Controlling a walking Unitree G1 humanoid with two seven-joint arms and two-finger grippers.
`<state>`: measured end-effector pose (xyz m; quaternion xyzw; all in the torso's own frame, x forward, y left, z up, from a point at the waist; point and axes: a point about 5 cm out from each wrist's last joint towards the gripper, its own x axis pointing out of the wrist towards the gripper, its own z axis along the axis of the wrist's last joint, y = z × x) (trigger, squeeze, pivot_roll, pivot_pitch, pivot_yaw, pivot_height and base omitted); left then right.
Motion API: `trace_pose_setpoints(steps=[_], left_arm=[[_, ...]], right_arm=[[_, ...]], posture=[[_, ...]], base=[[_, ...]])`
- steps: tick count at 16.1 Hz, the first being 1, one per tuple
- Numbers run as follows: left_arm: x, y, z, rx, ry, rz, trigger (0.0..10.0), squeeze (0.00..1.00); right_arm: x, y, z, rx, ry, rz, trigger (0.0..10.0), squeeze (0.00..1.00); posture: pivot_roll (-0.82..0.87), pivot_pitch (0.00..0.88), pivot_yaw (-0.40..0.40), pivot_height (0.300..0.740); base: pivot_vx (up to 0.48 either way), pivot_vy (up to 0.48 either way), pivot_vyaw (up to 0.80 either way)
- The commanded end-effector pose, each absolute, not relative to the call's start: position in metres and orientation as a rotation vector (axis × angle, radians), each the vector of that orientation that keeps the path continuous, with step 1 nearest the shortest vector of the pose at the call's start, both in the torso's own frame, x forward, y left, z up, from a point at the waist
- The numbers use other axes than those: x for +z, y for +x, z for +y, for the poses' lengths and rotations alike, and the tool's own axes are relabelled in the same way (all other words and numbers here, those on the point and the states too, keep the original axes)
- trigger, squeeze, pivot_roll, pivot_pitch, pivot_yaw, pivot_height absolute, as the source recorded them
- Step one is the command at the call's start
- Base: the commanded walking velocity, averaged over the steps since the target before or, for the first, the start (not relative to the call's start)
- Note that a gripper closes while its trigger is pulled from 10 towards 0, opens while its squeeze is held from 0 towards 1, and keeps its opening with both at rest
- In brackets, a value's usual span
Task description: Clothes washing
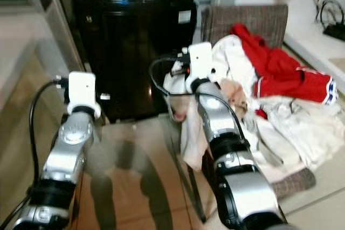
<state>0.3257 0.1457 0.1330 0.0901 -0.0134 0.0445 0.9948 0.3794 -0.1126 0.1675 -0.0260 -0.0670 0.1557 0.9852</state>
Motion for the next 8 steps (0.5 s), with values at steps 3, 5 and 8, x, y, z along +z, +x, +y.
trace_pose_setpoints(steps=[3, 5, 8], left_arm=[[0.1380, 0.3276, 0.1317, 0.044, 0.179, -0.044, 10.0, 0.00], [0.1385, 0.3282, 0.1310, 0.039, 0.179, -0.047, 10.0, 0.00], [0.1366, 0.3270, 0.1306, 0.054, 0.156, -0.041, 10.0, 0.00]], right_arm=[[0.1661, 0.3792, -0.1295, 0.242, -0.065, -0.133, 10.0, 0.00], [0.1663, 0.3811, -0.1310, 0.236, -0.068, -0.124, 10.0, 0.00], [0.1680, 0.3795, -0.1271, 0.286, -0.048, -0.133, 10.0, 0.00]], posture=[[-0.04, 0.000, -0.025, 0.740], [-0.04, 0.000, -0.028, 0.740], [-0.04, 0.000, -0.038, 0.740]], base=[[0.466, 0.000, 0.00], [0.467, 0.000, 0.00], [0.464, 0.000, 0.00]])
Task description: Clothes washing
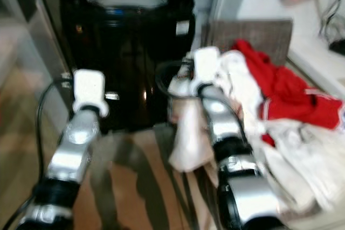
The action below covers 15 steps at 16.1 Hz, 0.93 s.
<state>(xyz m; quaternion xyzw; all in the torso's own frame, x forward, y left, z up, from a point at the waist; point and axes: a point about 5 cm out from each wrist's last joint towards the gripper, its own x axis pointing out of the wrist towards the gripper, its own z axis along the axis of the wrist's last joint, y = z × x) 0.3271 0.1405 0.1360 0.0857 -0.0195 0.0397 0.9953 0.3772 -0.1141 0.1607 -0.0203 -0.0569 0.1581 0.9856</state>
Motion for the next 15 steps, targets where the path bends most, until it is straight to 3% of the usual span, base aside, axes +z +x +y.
trace_pose_setpoints(steps=[1, 7, 15], left_arm=[[0.136, 0.327, 0.130, 0.060, 0.157, -0.038, 10.0, 0.00], [0.136, 0.327, 0.131, 0.077, 0.169, -0.047, 10.0, 0.00], [0.140, 0.327, 0.132, 0.058, 0.179, -0.061, 10.0, 0.00]], right_arm=[[0.167, 0.380, -0.126, 0.293, -0.046, -0.129, 10.0, 0.00], [0.153, 0.378, -0.123, 0.307, -0.061, -0.065, 10.0, 0.00], [0.158, 0.378, -0.121, 0.303, -0.049, -0.096, 10.0, 0.00]], posture=[[-0.04, 0.000, -0.042, 0.740], [-0.03, 0.000, -0.045, 0.740], [-0.04, 0.000, -0.036, 0.740]], base=[[0.458, 0.000, 0.00], [0.075, 0.000, 0.00], [0.442, 0.000, 0.00]])
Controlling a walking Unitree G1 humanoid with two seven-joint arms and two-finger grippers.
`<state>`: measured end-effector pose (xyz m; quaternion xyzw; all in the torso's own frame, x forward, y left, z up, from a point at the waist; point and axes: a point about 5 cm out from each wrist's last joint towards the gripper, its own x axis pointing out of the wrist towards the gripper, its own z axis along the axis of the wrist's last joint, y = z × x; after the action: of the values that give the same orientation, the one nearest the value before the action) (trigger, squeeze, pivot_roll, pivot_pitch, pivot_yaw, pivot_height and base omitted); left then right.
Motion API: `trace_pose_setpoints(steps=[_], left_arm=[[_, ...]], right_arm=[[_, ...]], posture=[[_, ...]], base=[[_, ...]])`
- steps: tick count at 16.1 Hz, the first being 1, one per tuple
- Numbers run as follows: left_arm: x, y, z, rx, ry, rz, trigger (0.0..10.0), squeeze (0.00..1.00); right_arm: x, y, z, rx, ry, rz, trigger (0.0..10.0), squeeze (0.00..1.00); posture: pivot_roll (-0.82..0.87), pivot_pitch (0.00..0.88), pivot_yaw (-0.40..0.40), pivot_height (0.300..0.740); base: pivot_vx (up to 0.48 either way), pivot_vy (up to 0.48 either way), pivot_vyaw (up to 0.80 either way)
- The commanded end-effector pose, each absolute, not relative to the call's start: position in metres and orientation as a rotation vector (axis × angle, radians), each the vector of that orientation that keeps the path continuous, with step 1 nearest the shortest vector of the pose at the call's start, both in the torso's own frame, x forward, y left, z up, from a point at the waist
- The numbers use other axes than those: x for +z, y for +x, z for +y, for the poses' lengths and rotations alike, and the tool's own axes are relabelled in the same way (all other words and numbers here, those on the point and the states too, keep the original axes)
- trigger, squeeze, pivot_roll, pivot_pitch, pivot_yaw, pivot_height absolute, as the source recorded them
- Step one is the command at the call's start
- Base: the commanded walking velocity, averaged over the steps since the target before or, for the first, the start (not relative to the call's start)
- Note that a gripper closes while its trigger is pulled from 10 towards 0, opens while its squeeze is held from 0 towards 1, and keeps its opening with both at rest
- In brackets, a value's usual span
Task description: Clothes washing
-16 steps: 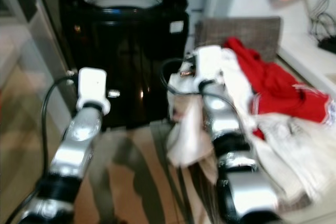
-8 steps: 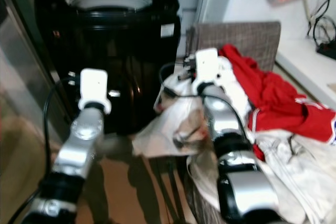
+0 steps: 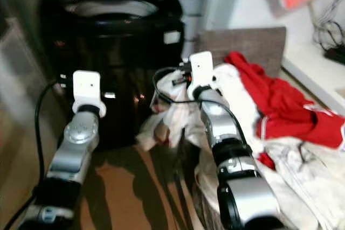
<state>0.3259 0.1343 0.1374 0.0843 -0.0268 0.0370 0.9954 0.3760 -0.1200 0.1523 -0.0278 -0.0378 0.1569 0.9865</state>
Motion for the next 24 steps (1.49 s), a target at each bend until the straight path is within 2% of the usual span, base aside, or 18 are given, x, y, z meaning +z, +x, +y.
trace_pose_setpoints(steps=[1, 9, 16, 17, 18, 19, 21, 24], left_arm=[[0.141, 0.327, 0.133, 0.053, 0.185, -0.065, 10.0, 0.00], [0.144, 0.330, 0.130, 0.035, 0.186, -0.076, 10.0, 0.00], [0.151, 0.328, 0.130, 0.053, 0.206, -0.117, 10.0, 0.00], [0.156, 0.326, 0.129, 0.046, 0.219, -0.148, 10.0, 0.00], [0.158, 0.326, 0.129, 0.045, 0.224, -0.164, 10.0, 0.00], [0.172, 0.323, 0.130, 0.060, 0.268, -0.249, 10.0, 0.00], [0.199, 0.317, 0.129, 0.077, 0.331, -0.419, 10.0, 0.00], [0.209, 0.315, 0.124, 0.057, 0.348, -0.481, 10.0, 0.00]], right_arm=[[0.158, 0.378, -0.121, 0.304, -0.048, -0.095, 10.0, 0.00], [0.161, 0.377, -0.120, 0.291, -0.047, -0.116, 10.0, 0.00], [0.276, 0.391, -0.108, 0.388, -0.111, -0.440, 10.0, 0.00], [0.313, 0.390, -0.110, 0.387, -0.137, -0.541, 10.0, 0.00], [0.330, 0.389, -0.110, 0.391, -0.153, -0.586, 10.0, 0.00], [0.373, 0.384, -0.111, 0.395, -0.212, -0.712, 10.0, 0.00], [0.398, 0.387, -0.112, 0.387, -0.296, -0.755, 10.0, 0.00], [0.411, 0.396, -0.113, 0.334, -0.391, -0.719, 10.0, 0.00]], posture=[[-0.03, 0.000, -0.034, 0.740], [-0.05, 0.000, -0.014, 0.740], [-0.04, 0.000, -0.028, 0.740], [-0.04, 0.000, -0.032, 0.740], [-0.04, 0.000, -0.034, 0.740], [-0.03, 0.000, -0.035, 0.740], [-0.03, 0.000, -0.045, 0.740], [-0.02, 0.000, -0.051, 0.740]], base=[[0.446, 0.000, 0.00], [0.458, 0.000, 0.00], [0.458, 0.000, 0.00], [0.458, 0.000, 0.00], [0.458, 0.000, 0.00], [0.458, 0.000, 0.00], [0.458, 0.000, 0.00], [0.458, 0.000, 0.00]])
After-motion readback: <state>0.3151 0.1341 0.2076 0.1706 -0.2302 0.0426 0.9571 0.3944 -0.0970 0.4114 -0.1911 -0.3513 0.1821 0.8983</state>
